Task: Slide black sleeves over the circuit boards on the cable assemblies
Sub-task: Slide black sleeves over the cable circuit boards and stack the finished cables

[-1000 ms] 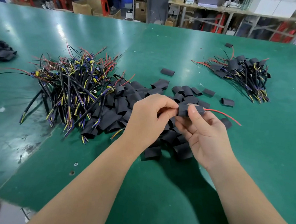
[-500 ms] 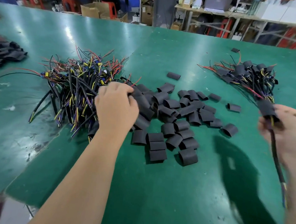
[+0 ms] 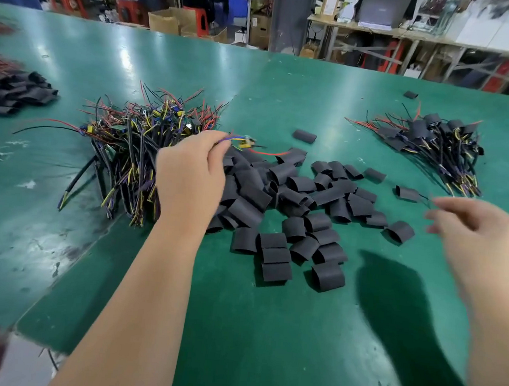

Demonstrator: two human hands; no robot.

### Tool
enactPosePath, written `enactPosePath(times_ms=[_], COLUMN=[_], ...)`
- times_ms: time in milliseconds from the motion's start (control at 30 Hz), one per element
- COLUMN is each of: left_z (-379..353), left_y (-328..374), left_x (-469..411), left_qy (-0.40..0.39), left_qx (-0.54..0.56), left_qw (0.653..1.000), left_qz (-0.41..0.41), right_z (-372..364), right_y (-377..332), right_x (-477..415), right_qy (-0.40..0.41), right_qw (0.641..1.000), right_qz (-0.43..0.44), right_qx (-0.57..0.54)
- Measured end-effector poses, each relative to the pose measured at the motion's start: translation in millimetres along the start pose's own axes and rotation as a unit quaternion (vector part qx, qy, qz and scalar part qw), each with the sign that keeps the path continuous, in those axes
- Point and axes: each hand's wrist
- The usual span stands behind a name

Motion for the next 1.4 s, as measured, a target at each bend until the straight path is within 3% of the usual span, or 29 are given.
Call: enactPosePath(times_ms=[33,100,133,200,300,400,600,800,867,933,967,1033,1200,1300,1400], left_z=[-0.9,-6.3,-10.1,-15.9,-20.1,-23.2,-26.8,-25.1,-24.4,-23.7,-23.6,-23.5,-20.0,-16.7,-15.9], left_y=[7.3,20.2,25.6,33.8,37.9,37.2,42.5,37.5,32.0,24.3,20.9,16.0,9.2,7.1,7.4], left_x=[1.9,9.3,13.4,19.3,22.5,25.5,28.6,24.3,21.5,18.9,17.6,15.4,11.3,9.4,8.8], left_qy=[0.003,-0.019,-0.038,-0.082,-0.157,-0.221,-0.238,-0.2,-0.158,-0.132,-0.126,-0.116,-0.065,-0.054,-0.06], left_qx=[0.05,0.093,0.1,0.112,0.12,0.113,0.163,0.134,0.133,0.129,0.121,0.106,0.109,0.133,0.143], left_qw=[0.998,0.988,0.982,0.972,0.959,0.951,0.945,0.953,0.966,0.976,0.979,0.985,0.992,0.989,0.988], left_qz=[-0.046,-0.121,-0.152,-0.191,-0.202,-0.184,-0.155,-0.182,-0.158,-0.119,-0.101,-0.073,0.0,0.027,0.029], right_z=[-14.4,-41.9,-53.8,-71.3,-83.6,-83.9,-86.4,-89.2,-87.9,-87.2,-88.6,-96.6,-134.3,-156.5,-170.7], right_y=[-14.5,-33.2,-39.5,-46.1,-48.6,-46.5,-43.2,-52.7,-55.9,-56.3,-56.4,-60.5,-69.8,-71.7,-73.3], right_x=[10.2,29.2,36.3,43.9,41.7,37.8,40.8,35.8,34.0,32.2,32.7,36.0,28.9,22.2,18.2], right_qy=[-0.092,-0.292,-0.358,-0.408,-0.331,-0.256,-0.209,-0.244,-0.278,-0.291,-0.288,-0.286,-0.241,-0.262,-0.233], right_qw=[0.992,0.925,0.886,0.83,0.812,0.851,0.894,0.857,0.886,0.951,0.954,0.934,0.917,0.914,0.913], right_qz=[0.007,-0.013,-0.037,-0.061,-0.032,0.016,0.006,-0.016,-0.008,0.042,0.071,0.119,0.173,0.153,0.153], right_qx=[-0.086,-0.241,-0.292,-0.376,-0.48,-0.458,-0.395,-0.454,-0.371,-0.093,0.042,0.176,0.267,0.27,0.296])
Point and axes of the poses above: each hand's wrist, its own x-axis away from the middle knuckle, its own z-axis out of the back of the hand, y = z × x, and after that the axes turned 11 degrees about -y, right-handed
